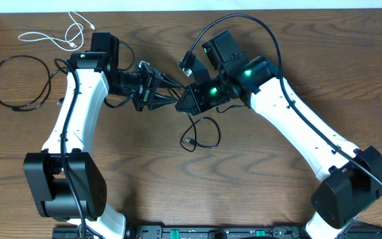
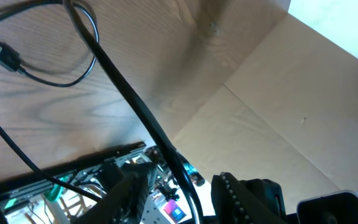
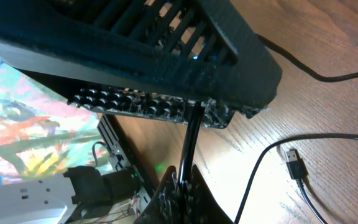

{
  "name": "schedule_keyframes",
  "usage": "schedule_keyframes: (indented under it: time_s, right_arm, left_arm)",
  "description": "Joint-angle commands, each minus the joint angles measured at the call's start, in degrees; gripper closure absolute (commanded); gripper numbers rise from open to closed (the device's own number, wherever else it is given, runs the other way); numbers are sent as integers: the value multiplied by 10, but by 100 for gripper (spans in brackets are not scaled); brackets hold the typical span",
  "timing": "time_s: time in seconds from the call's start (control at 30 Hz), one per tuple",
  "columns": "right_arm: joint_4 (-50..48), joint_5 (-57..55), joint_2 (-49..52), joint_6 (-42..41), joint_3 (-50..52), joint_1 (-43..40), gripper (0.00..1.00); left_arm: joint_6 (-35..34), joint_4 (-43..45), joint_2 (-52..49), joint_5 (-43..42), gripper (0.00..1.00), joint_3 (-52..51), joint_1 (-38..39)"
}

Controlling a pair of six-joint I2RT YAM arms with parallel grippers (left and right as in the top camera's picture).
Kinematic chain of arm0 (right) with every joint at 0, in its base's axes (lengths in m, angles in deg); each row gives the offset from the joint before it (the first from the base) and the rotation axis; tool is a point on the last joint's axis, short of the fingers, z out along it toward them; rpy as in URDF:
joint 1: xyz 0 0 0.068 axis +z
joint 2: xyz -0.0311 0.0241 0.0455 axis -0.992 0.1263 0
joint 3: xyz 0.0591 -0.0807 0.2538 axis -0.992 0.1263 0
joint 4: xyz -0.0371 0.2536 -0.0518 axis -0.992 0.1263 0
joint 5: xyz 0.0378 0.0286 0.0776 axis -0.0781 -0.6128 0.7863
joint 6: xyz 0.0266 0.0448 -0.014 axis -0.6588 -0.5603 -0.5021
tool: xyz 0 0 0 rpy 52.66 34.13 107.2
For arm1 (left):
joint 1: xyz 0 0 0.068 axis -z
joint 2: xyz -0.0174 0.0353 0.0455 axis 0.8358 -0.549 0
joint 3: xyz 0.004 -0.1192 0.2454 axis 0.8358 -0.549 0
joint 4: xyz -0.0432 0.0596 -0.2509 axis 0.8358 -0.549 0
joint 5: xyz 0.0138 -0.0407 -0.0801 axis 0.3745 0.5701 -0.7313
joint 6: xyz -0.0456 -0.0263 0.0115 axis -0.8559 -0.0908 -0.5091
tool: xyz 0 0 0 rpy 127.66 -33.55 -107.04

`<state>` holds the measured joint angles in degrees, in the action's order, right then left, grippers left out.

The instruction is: Untangle cables

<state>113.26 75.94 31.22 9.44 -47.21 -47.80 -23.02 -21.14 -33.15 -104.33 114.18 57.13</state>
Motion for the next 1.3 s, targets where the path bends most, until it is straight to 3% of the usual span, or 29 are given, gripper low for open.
schedule_keyframes:
  time_s: [0.0, 0.3, 0.4, 0.6, 0.67, 0.77, 0.8, 0.83, 0.9, 1.03, 1.1, 1.27]
  right_arm:
    - [5, -8, -9, -3, -10, 5, 99]
    - [6, -13, -9, -3, -10, 6, 99]
    - [6, -13, -9, -3, -10, 6, 99]
    - [6, -14, -9, -3, -10, 7, 99]
    - [6, -13, -9, -3, -10, 7, 99]
    - [7, -13, -9, -3, -10, 7, 96]
    - [7, -13, -9, -3, -10, 7, 89]
    - [9, -14, -9, -3, -10, 6, 67]
    - [15, -14, -9, 3, -10, 3, 34]
    - [58, -77, -9, 8, -10, -2, 4]
    - [87, -123, -9, 7, -10, -7, 1]
    - [160, -190, -9, 7, -10, -33, 1]
  left_arm:
    - [-11, -3, -2, -14, 61, -1, -1]
    - [-10, -3, -2, -43, 63, -1, -1]
    - [-11, -3, -2, -43, 76, -1, -1]
    - [-11, -3, -2, -43, 81, -1, -1]
    - [-10, -3, -2, -42, 92, -1, -1]
    - [-11, -3, -2, -33, 92, -1, -1]
    - [-11, -3, -2, -23, 92, -1, -1]
    - [-11, -3, -2, -9, 93, -1, -1]
    - [-11, -3, -2, 22, 93, -1, -2]
    - [-7, -3, -2, 120, 93, -1, -2]
    - [18, -3, -2, 168, 93, -1, -2]
    - [89, -3, 8, 177, 93, 3, -2]
